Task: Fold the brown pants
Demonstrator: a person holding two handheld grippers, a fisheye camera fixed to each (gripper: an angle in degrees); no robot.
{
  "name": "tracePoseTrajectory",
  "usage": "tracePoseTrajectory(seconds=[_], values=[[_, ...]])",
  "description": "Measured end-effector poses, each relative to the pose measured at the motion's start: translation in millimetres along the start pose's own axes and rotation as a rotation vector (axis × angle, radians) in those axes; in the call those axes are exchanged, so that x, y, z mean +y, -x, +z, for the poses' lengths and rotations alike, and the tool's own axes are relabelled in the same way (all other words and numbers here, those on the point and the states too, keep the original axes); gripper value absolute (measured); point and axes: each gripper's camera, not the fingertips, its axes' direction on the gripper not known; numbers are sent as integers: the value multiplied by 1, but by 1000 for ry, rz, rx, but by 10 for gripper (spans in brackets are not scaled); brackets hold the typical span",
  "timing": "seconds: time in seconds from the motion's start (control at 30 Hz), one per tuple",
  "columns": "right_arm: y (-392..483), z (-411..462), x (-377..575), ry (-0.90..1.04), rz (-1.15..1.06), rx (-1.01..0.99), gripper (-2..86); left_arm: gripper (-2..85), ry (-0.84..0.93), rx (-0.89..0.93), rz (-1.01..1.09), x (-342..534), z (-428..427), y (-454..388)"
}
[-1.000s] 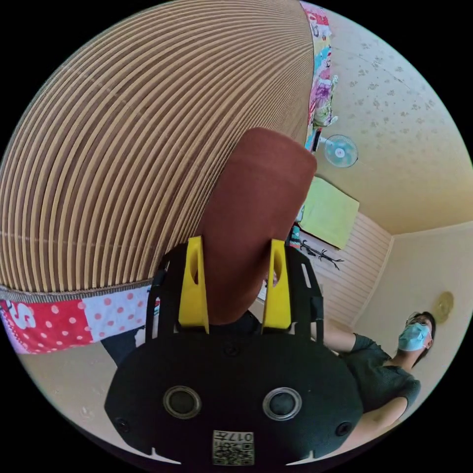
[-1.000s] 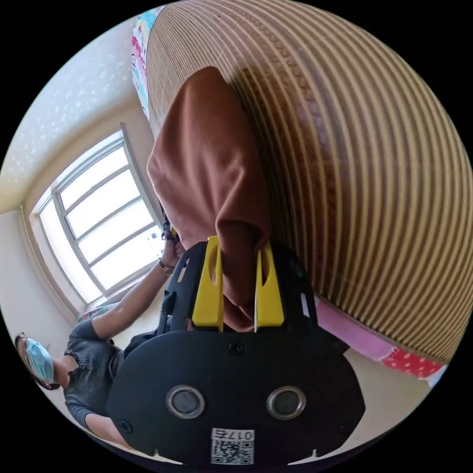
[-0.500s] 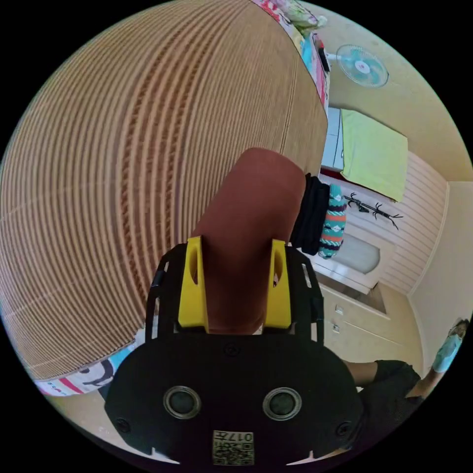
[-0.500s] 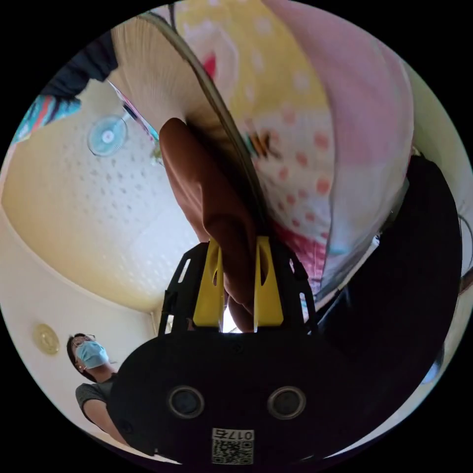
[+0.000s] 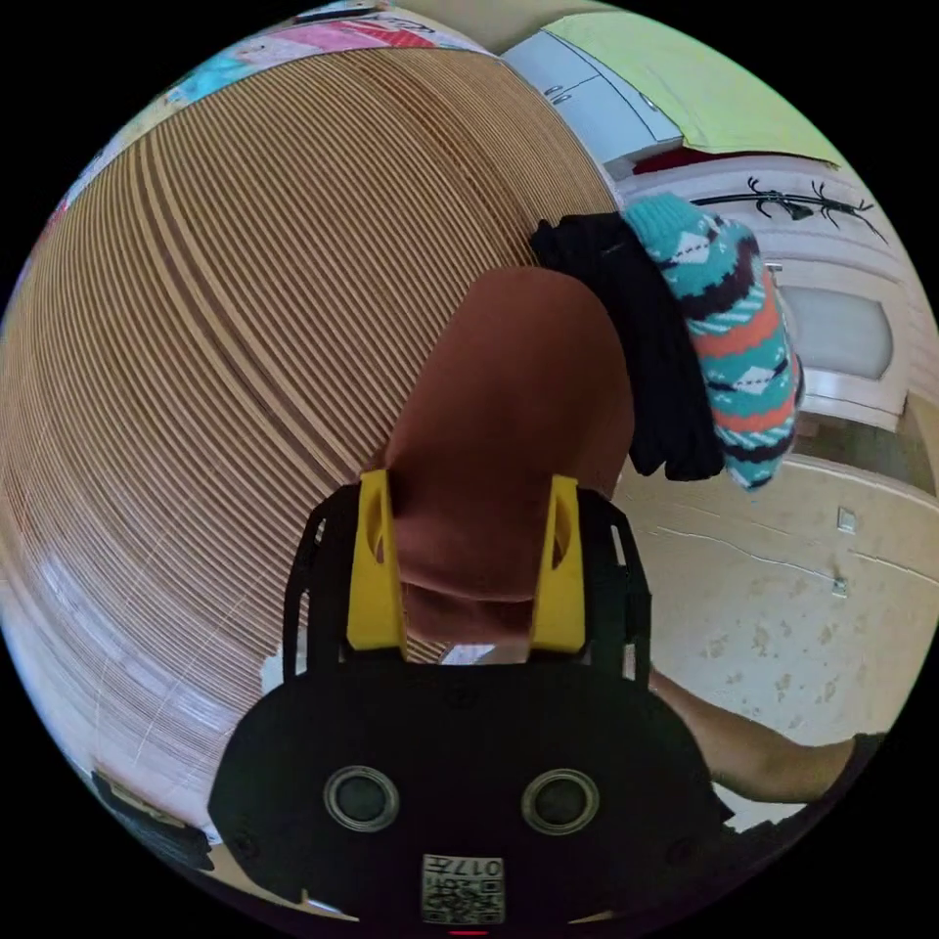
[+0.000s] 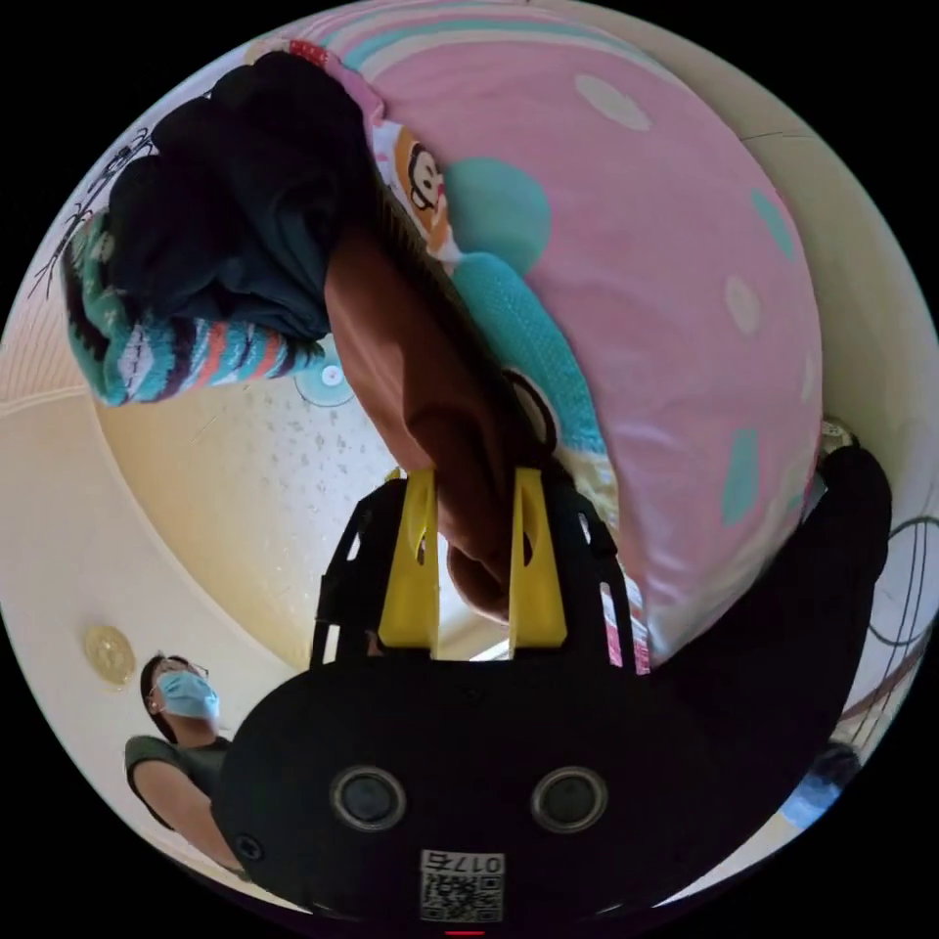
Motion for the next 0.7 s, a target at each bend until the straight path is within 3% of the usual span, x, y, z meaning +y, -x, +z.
tracePoseTrajectory(seconds=[0.13, 0.27, 0.4, 0.5, 0.57, 0.7], values=[[-23, -13, 44, -72, 65, -176, 94, 120, -71, -34, -8, 96, -11, 20], [-39, -8, 85, -39, 130, -217, 43, 91, 264, -44, -351, 216, 16, 92], [-31, 4, 124, -33, 207, -90, 15, 68, 355, -76, -642, 341, 4, 133], [-31, 19, 154, -124, 295, -118, 8, 67, 189, 29, -895, 428, -22, 146], [-18, 41, 179, -209, 339, -112, 6, 65, -16, 145, -1039, 483, -37, 142], [9, 68, 208, -226, 320, -14, 5, 65, -173, 247, -1175, 533, -38, 121]])
